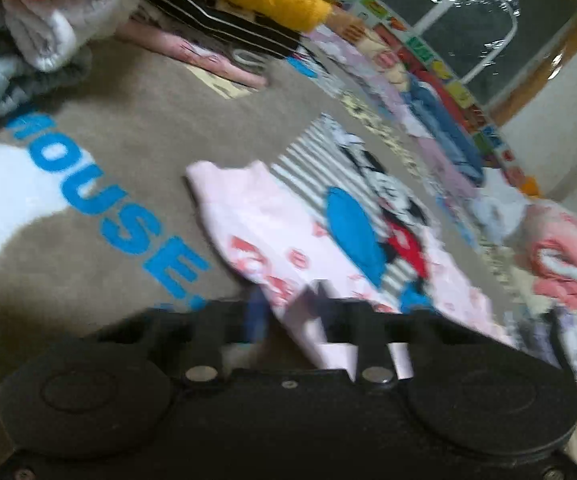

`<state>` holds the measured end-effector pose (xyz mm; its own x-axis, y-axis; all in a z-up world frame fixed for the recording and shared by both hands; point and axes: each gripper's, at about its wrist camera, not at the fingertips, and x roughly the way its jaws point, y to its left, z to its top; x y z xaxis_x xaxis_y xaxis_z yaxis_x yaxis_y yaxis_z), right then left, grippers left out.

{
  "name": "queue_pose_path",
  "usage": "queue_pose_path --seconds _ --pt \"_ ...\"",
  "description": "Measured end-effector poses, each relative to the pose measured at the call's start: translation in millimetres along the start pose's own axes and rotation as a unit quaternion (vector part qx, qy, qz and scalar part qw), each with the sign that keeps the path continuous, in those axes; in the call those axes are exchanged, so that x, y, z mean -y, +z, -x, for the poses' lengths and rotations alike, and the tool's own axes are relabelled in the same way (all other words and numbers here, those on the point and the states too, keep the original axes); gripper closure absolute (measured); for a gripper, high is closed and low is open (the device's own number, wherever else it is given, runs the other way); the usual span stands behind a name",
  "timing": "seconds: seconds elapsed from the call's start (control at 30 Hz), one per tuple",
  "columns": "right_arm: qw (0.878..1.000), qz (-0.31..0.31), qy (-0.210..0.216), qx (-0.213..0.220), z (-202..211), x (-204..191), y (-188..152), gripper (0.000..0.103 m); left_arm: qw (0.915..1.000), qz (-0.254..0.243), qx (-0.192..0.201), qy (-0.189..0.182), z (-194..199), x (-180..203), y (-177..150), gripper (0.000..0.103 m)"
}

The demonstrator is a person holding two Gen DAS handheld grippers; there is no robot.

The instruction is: Fold clothes

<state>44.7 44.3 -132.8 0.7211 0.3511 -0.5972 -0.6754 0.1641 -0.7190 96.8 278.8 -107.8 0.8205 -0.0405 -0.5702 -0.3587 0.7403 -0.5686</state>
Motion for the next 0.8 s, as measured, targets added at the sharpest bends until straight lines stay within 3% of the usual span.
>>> queue_pose_path --seconds 0.03,0.07,0.1,0.13,0.2,0.27,0.3,0.4,0.43,0.47,0.57,0.63,0.73,0.8 --pt "0.998 -0.054 0.030 0.007 2.3 12.7 0.3 0.091 1.0000 0.003 0.000 0.002 -0.5 -1.0 0.3 0.101" --pt "0.986 -0.145 0.081 0.030 8.0 33.7 -3.3 0.094 1.0000 0.007 -0.001 0.003 -0.9 -1.9 0.7 0.101" --pt "0.965 -0.216 0.135 0.058 12.5 51.0 -9.7 0.098 1.0000 0.004 -0.001 0.006 -1.6 -1.6 0.6 0.101" --pt "0.957 -0.237 0.156 0.067 13.8 56.9 -12.5 0.098 0.9999 -0.001 -0.002 0.010 -2.2 -0.8 0.2 0.101" --pt "0.975 -0.166 0.142 0.032 8.3 41.6 -8.6 0.094 0.9999 -0.005 -0.003 0.013 -2.1 -0.8 0.2 0.100" --pt "0.978 -0.149 0.136 0.048 16.3 35.8 -7.3 0.094 0.9999 0.002 -0.003 0.010 0.5 -3.4 1.1 0.099" --pt "0.972 -0.172 0.147 0.057 20.3 40.5 -6.8 0.094 0.9999 0.007 -0.003 0.008 1.4 -4.8 1.9 0.099" --pt "0.965 -0.227 0.100 0.089 29.4 50.0 -5.7 0.067 0.9999 0.015 0.000 0.007 2.8 -7.4 3.8 0.097" --pt "0.966 -0.235 0.074 0.083 23.5 52.1 -4.1 0.054 0.9998 0.017 0.000 0.007 2.9 -8.2 4.0 0.097" --pt "0.965 -0.246 0.063 0.073 14.3 53.4 -3.4 0.050 0.9998 0.021 0.001 0.006 3.0 -9.2 4.1 0.097" --pt "0.939 -0.306 0.145 0.063 -13.6 51.8 -13.1 0.049 0.9997 0.023 0.000 0.004 2.1 -10.9 4.5 0.097" --pt "0.935 -0.317 0.142 0.078 -13.2 49.3 -20.7 0.049 0.9997 0.025 -0.001 0.002 1.5 -12.5 5.1 0.097" --pt "0.944 -0.295 0.131 0.077 0.9 51.7 -18.0 0.051 0.9996 0.030 -0.002 0.000 0.1 -13.0 7.1 0.097" --pt "0.938 -0.309 0.131 0.089 -3.3 55.3 -15.6 0.048 0.9995 0.031 -0.001 0.000 -1.0 -12.5 8.1 0.097"
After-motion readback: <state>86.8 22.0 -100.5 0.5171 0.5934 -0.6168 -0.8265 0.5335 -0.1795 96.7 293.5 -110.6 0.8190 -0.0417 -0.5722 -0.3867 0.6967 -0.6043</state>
